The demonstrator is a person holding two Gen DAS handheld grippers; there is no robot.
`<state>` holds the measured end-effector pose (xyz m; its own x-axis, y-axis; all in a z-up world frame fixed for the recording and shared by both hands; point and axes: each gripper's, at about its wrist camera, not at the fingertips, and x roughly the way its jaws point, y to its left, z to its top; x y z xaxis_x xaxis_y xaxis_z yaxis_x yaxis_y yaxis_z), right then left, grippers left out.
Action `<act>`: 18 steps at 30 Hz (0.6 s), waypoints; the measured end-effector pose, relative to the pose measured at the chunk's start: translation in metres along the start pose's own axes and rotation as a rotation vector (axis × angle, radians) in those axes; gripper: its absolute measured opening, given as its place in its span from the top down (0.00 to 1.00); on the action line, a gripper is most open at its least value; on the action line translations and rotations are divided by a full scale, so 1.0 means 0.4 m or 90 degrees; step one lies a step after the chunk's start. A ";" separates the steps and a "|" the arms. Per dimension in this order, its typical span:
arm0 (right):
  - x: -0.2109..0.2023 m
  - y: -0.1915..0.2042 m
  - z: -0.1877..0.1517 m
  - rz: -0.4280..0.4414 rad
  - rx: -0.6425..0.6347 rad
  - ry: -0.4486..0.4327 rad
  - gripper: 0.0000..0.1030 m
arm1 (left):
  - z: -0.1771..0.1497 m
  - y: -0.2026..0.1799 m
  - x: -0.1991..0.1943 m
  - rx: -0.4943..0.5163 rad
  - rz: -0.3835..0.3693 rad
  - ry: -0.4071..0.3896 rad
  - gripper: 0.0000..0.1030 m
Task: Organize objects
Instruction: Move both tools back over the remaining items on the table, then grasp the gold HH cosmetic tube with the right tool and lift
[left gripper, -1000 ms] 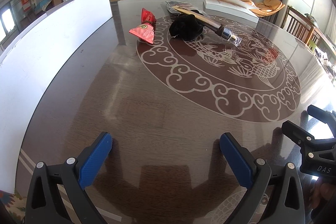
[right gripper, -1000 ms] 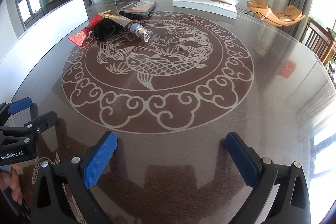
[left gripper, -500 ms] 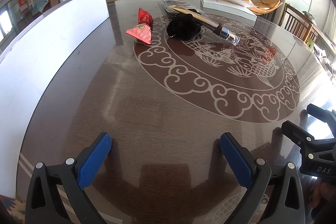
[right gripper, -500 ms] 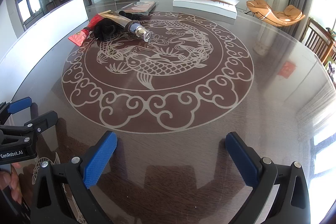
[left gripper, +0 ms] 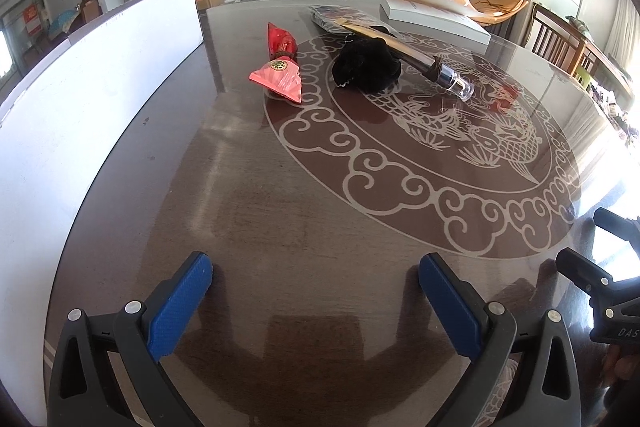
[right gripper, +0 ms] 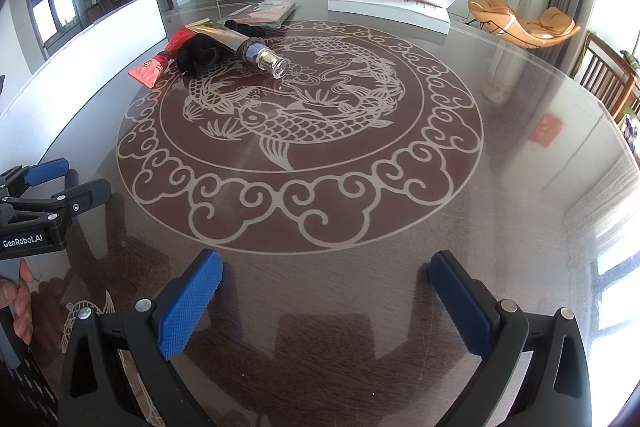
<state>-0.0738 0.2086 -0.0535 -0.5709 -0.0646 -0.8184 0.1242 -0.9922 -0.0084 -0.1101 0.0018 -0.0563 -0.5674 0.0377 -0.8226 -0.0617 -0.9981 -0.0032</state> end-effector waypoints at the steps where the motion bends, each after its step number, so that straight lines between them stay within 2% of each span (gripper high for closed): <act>1: 0.000 0.000 0.000 0.000 0.001 0.001 0.00 | -0.001 0.001 -0.001 -0.001 0.000 0.000 0.00; 4: 0.007 0.001 0.010 0.010 -0.015 0.005 0.00 | -0.005 0.007 -0.004 -0.008 0.001 -0.002 0.00; 6: 0.024 0.004 0.044 0.035 -0.059 0.016 0.00 | -0.004 0.006 -0.005 -0.011 0.000 -0.004 0.00; 8: 0.030 0.004 0.104 0.029 -0.103 -0.002 0.00 | -0.003 0.001 -0.003 -0.006 0.006 -0.002 0.00; 10: 0.028 0.010 0.184 0.040 -0.148 -0.036 0.00 | -0.001 0.003 -0.002 -0.007 0.005 -0.002 0.00; 12: 0.042 0.029 0.270 0.054 -0.197 -0.045 0.00 | -0.001 0.004 -0.002 -0.007 0.005 -0.002 0.00; 16: 0.133 0.097 0.410 0.044 -0.288 -0.001 0.02 | 0.000 0.005 -0.002 -0.007 0.005 -0.003 0.00; 18: 0.181 0.137 0.451 0.056 -0.314 0.028 0.09 | 0.000 0.005 -0.002 -0.007 0.005 -0.003 0.00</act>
<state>-0.2547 0.1303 -0.0094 -0.5076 -0.1312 -0.8515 0.5459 -0.8136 -0.2001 -0.1096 -0.0002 -0.0558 -0.5711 0.0299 -0.8203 -0.0479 -0.9988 -0.0031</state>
